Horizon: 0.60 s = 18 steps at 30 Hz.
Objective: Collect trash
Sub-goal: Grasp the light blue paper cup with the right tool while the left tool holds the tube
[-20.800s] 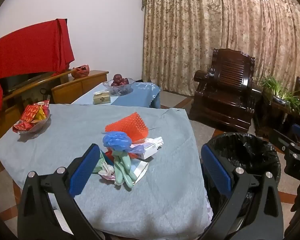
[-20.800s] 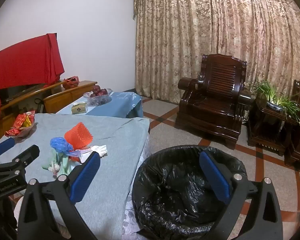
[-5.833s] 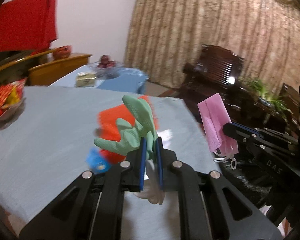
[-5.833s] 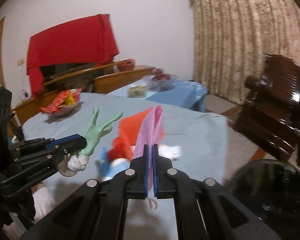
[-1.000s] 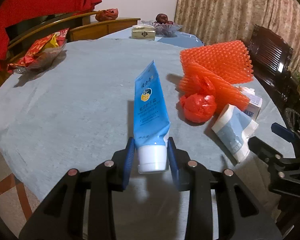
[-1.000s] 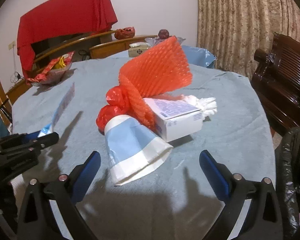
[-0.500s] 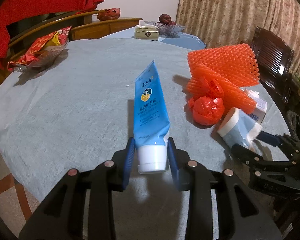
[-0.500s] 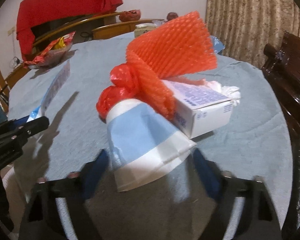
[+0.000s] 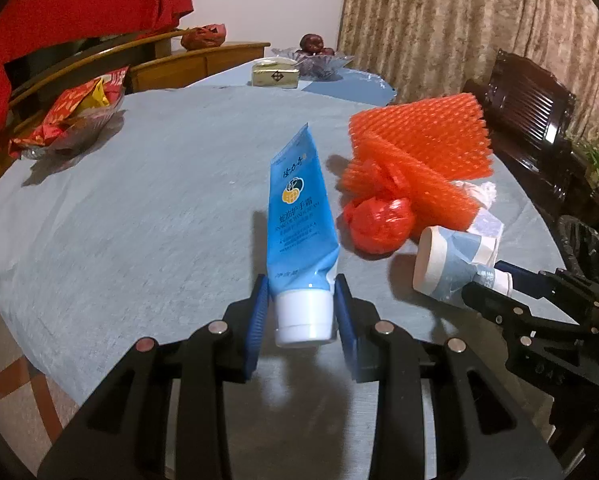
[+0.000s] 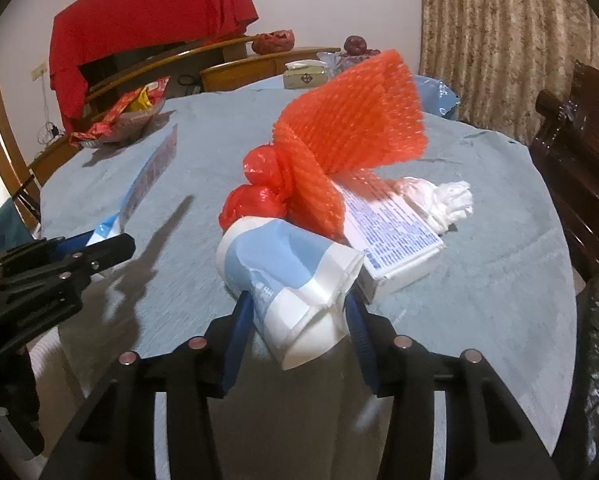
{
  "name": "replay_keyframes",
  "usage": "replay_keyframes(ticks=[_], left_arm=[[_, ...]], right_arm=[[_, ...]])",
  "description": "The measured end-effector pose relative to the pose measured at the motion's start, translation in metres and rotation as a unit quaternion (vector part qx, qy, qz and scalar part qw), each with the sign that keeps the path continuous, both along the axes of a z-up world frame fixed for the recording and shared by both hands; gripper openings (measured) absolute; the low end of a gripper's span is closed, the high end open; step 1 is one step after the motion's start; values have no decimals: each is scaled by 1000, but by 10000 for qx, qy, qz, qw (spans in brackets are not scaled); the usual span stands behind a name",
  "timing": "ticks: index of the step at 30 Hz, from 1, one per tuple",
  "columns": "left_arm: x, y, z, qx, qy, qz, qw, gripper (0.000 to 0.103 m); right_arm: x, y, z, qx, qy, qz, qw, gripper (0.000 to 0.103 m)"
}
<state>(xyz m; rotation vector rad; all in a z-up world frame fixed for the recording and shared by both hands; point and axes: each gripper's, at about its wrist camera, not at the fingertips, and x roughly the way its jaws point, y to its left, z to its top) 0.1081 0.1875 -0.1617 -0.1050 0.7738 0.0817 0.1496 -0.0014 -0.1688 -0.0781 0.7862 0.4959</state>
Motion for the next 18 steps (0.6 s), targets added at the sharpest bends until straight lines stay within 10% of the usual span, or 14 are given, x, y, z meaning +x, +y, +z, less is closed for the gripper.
replay_keyframes(ticks=[5, 7, 15, 18], left_arm=[[-1, -15, 10, 27, -69, -126, 9999, 32], [-2, -21, 15, 46, -111, -187, 9998, 32], [-4, -43, 20, 65, -145, -363, 9992, 32], [-7, -41, 15, 96, -81, -338, 9994, 32]], right_arm=[[-7, -12, 14, 156, -100, -78, 9998, 47], [-9, -16, 21, 180, -130, -86, 9997, 28], [-7, -34, 22, 237, -75, -263, 9993, 28], [-9, -34, 20, 275, -40, -286, 9992, 43]])
